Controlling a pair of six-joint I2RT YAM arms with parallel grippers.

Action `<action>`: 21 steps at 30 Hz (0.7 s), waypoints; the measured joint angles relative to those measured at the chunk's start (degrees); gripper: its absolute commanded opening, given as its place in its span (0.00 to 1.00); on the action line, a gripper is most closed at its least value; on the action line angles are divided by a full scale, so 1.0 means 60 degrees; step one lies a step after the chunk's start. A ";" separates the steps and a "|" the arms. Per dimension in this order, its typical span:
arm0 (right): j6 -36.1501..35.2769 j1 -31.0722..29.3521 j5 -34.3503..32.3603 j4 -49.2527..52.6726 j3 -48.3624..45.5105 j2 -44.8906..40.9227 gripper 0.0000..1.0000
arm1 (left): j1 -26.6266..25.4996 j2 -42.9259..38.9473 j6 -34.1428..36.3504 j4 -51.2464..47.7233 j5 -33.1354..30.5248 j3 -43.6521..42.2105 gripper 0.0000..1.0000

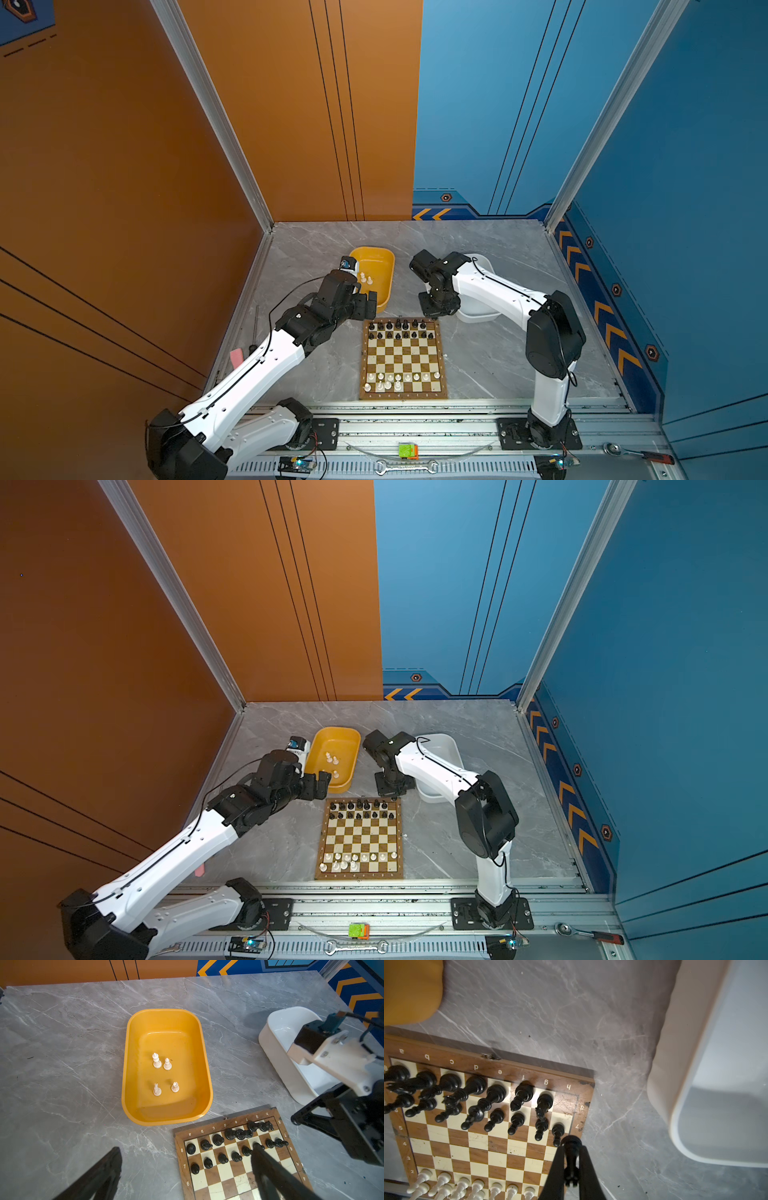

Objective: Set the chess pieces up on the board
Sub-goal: 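Lift black piece with right gripper over the board's far corner while left gripper lowers, then lower the black piece onto the far-row corner square with right gripper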

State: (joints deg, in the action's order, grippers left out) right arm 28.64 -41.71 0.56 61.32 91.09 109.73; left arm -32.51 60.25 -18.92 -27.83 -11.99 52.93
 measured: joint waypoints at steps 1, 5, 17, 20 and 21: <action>0.0029 -0.0062 0.0044 -0.0047 -0.0062 0.0040 0.05 | 0.0000 -0.0011 0.0000 -0.0040 0.0000 0.0000 0.98; 0.0157 -0.0229 0.0146 -0.0328 -0.0404 0.0157 0.05 | 0.0018 -0.0055 0.0007 -0.0200 0.0004 0.0000 0.98; 0.0244 -0.0189 0.0153 -0.0863 -0.0659 0.0466 0.06 | 0.0106 -0.0058 0.0080 -0.0474 0.0004 0.0109 0.98; 0.0240 -0.0106 0.0153 -0.0936 -0.0663 0.0492 0.06 | 0.0106 -0.0058 0.0084 -0.0484 0.0004 0.0153 0.98; 0.0240 -0.0062 0.0153 -0.0947 -0.0663 0.0499 0.06 | 0.0106 -0.0058 0.0084 -0.0495 0.0004 0.0160 0.98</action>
State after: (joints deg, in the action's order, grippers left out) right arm 30.09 -42.09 1.48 55.64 87.11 112.73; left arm -31.88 59.90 -18.41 -30.81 -11.97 53.89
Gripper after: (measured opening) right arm 0.112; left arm 0.976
